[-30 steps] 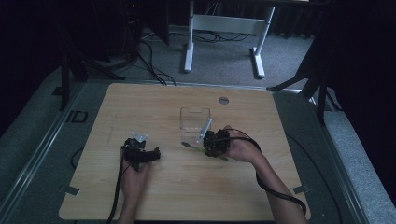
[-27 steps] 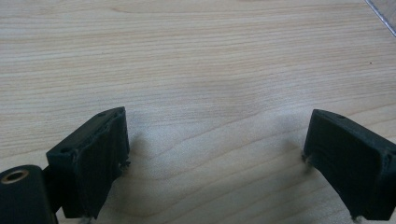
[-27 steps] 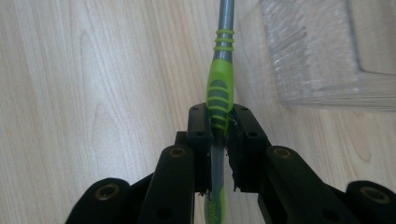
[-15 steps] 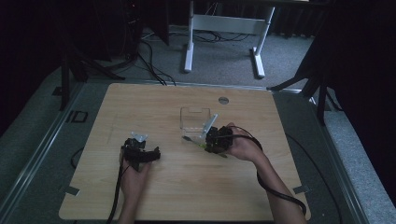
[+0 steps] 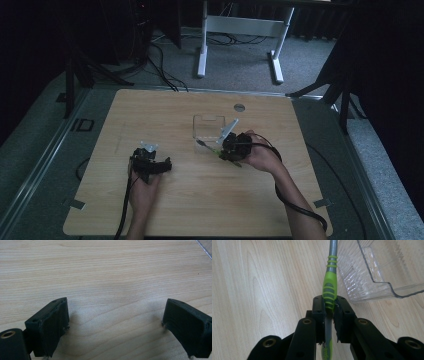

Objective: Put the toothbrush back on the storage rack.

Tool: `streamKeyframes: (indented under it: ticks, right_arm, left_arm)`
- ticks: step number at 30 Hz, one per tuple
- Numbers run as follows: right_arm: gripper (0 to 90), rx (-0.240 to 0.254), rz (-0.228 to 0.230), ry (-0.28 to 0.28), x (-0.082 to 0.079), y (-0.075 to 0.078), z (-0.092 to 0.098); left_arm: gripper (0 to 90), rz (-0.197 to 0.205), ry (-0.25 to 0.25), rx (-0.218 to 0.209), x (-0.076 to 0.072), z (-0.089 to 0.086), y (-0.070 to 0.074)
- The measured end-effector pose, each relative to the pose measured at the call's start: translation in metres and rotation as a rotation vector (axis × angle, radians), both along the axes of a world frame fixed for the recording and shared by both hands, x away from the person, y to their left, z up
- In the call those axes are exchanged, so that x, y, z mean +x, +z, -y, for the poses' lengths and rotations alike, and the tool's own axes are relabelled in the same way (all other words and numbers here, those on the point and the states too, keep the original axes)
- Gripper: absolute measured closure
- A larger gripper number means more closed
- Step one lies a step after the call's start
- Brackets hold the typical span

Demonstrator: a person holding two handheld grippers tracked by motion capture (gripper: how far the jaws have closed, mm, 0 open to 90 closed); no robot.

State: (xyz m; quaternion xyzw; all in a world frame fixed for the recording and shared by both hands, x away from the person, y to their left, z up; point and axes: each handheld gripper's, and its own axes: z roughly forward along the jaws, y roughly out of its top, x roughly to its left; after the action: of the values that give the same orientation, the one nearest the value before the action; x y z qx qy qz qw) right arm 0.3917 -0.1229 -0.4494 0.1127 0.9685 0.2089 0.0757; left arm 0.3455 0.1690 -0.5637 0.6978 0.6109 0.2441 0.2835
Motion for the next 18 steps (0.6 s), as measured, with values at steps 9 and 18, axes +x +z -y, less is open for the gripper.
streamKeyframes:
  ticks: [9, 18]
  right_arm:
    - [79.7, 0.042, 0.008, -0.013, -0.0002, 0.0021, 0.0025]
    - [79.7, 0.101, 0.001, -0.026, -0.0002, 0.0037, 0.0036]
  left_arm:
    - [7.2, 0.000, 0.001, -0.001, 0.0000, 0.0001, 0.0000]
    - [7.2, 0.000, 0.000, 0.000, 0.0000, 0.0000, 0.0000]
